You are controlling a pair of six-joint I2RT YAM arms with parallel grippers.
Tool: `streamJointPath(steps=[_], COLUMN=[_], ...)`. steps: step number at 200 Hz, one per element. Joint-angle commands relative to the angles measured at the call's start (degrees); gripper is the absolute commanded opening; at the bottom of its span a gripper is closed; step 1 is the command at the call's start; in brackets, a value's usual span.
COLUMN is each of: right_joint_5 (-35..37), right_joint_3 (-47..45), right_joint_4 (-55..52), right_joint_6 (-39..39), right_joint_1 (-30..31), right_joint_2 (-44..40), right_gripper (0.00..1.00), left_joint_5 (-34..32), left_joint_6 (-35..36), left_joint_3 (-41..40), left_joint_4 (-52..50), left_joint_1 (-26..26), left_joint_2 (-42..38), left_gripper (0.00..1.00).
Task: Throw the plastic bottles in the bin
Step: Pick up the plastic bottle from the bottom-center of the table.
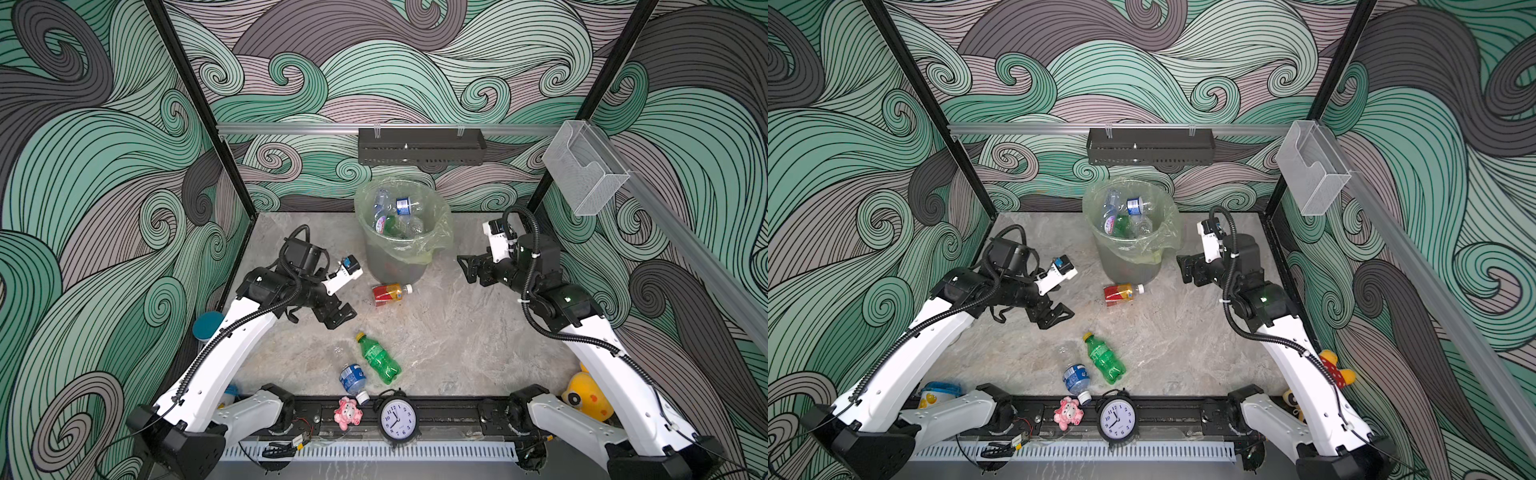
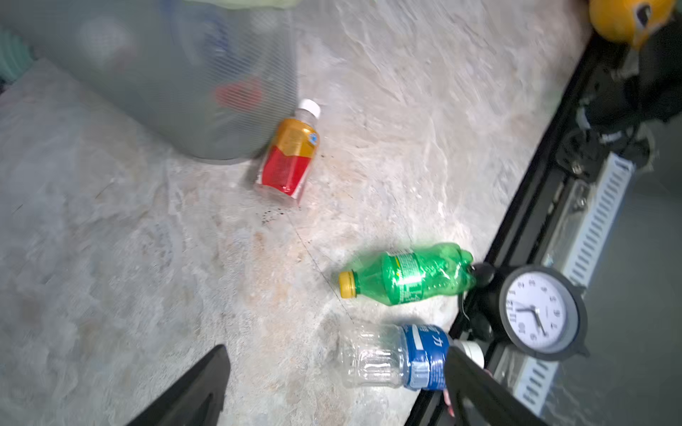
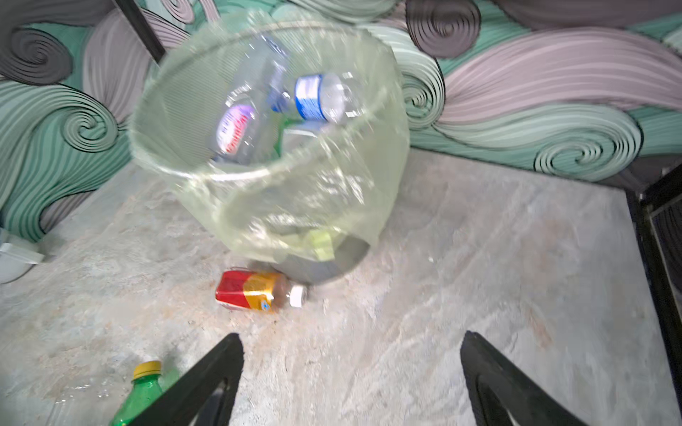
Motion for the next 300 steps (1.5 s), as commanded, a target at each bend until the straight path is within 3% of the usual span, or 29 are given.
streamJointPath(steps=[1, 71, 111, 145, 182, 300], right_joint_5=[-1.95, -4.74, -6.23, -7.45, -7.9, -8.05], right_joint_3=[-3.7, -9.34, -10.53, -11.05, -11.31, -12.75], right_joint_4=[3.11, 5.78, 6.81, 6.77, 6.27, 5.67], right_joint_6=[4.13, 5.78, 6.55, 6.29, 6.2, 6.45], right_joint_1=[-1.59, -5.36, -6.35, -7.22, -8.08, -9.42], right_joint_2=[-2.33, -2.05, -1.69, -1.86, -2.36, -3.8], right_gripper=[0.93, 0.92, 0.91, 0.89, 0.9, 0.88], left_joint_5=[-1.23, -9.86, -12.36, -13.88, -14.2, -17.86], left_joint_6=[8.24, 13.18, 14.29, 13.68, 13.77, 11.22], left_joint_3=[0.78, -1.13, -4.88, -9.05, -12.21, -13.45], left_joint_4=[-3.84, -2.65, 3.53, 12.21, 18.44, 18.55], left_joint_1=[-3.18, -16.17, -20.1, -23.8, -26.72, -31.26], left_joint_2=[2.21, 9.4, 12.39, 13.69, 15.63, 24.51], left_gripper=[0.93, 0.93, 0.84, 0.85, 0.85, 0.78])
